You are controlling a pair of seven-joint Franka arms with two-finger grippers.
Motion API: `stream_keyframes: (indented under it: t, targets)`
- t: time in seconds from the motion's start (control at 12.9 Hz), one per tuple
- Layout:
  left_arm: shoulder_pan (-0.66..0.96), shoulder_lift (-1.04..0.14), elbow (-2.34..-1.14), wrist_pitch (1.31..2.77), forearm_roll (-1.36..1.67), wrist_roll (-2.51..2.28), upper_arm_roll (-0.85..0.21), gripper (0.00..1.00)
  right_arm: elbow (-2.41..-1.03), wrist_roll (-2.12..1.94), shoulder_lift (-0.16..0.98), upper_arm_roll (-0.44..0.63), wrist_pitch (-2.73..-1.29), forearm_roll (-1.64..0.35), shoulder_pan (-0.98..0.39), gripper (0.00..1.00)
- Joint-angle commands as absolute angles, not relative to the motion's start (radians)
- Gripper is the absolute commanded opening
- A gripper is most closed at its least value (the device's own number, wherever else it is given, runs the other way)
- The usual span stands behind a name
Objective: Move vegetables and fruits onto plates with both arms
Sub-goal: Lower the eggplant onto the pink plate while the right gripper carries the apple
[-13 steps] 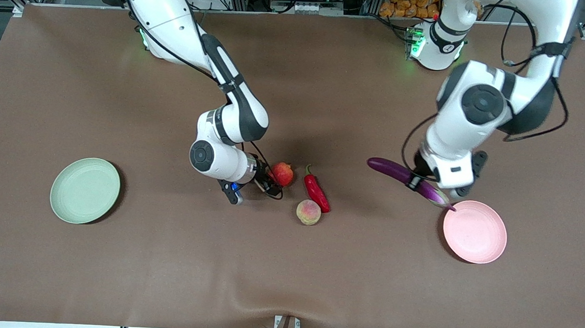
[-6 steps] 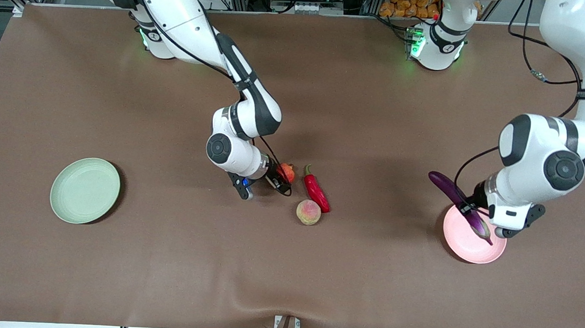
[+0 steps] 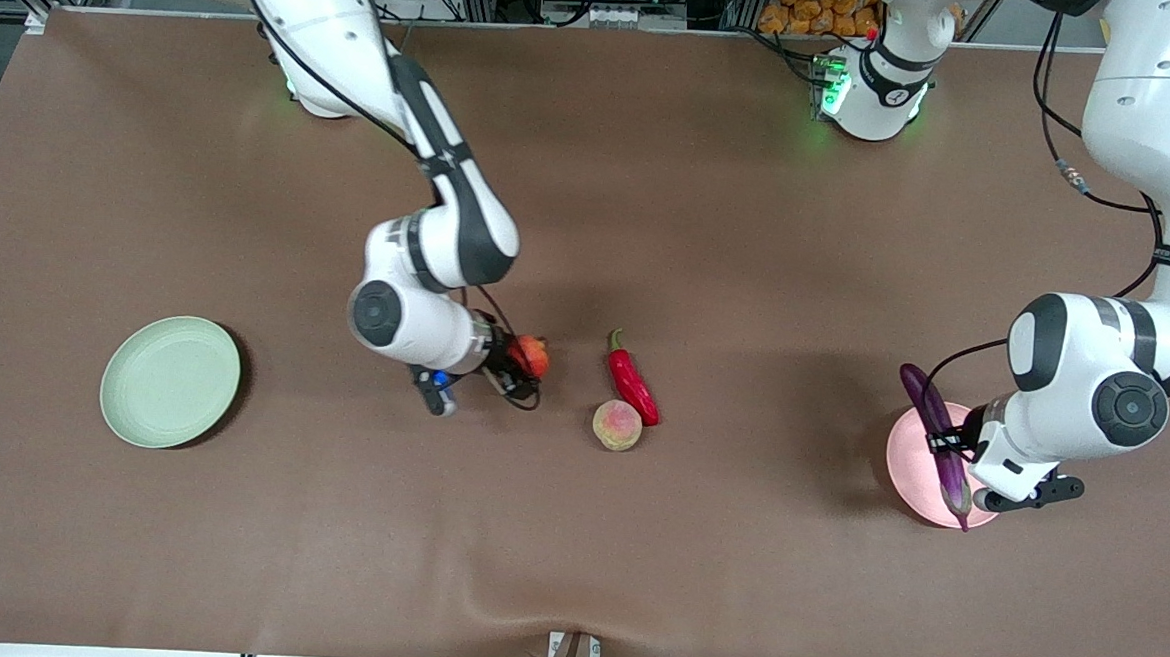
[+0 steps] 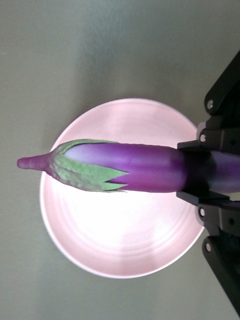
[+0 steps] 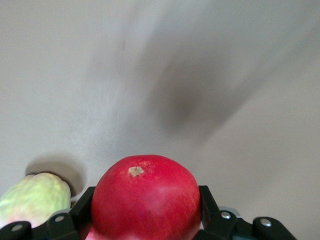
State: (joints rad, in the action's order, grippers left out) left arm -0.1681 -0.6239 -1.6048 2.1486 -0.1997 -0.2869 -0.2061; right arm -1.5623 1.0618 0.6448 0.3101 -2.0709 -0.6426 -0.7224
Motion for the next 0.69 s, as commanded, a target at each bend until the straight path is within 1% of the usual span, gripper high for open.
stream_keyframes:
  t: [0.0, 0.15, 0.23, 0.46, 0.62]
  targets:
    - [-0.195, -0.64, -1.583, 2.155, -0.239, -0.238, -0.216, 0.0, -1.591, 0.93, 0.506, 0.441, -1.826, -0.578, -0.715, 0.15]
    - [-0.238, -0.66, -1.571, 2.184, -0.245, -0.158, -0.216, 0.0, -1.575, 0.785, 0.491, 0.555, -1.693, -0.575, -0.712, 0.03]
    - [-0.248, -0.672, -1.569, 2.195, -0.247, -0.131, -0.216, 0.0, -1.575, 0.717, 0.488, 0.611, -1.66, -0.574, -0.713, 0.0]
    - [-0.307, -0.684, -1.574, 2.261, -0.268, -0.074, -0.216, 0.0, -1.589, 0.481, 0.495, 0.736, -1.625, -0.526, -0.706, 0.0]
    - [-0.318, -0.693, -1.577, 2.27, -0.267, -0.074, -0.218, 0.0, -1.591, 0.311, 0.5, 0.758, -1.626, -0.459, -0.643, 0.0]
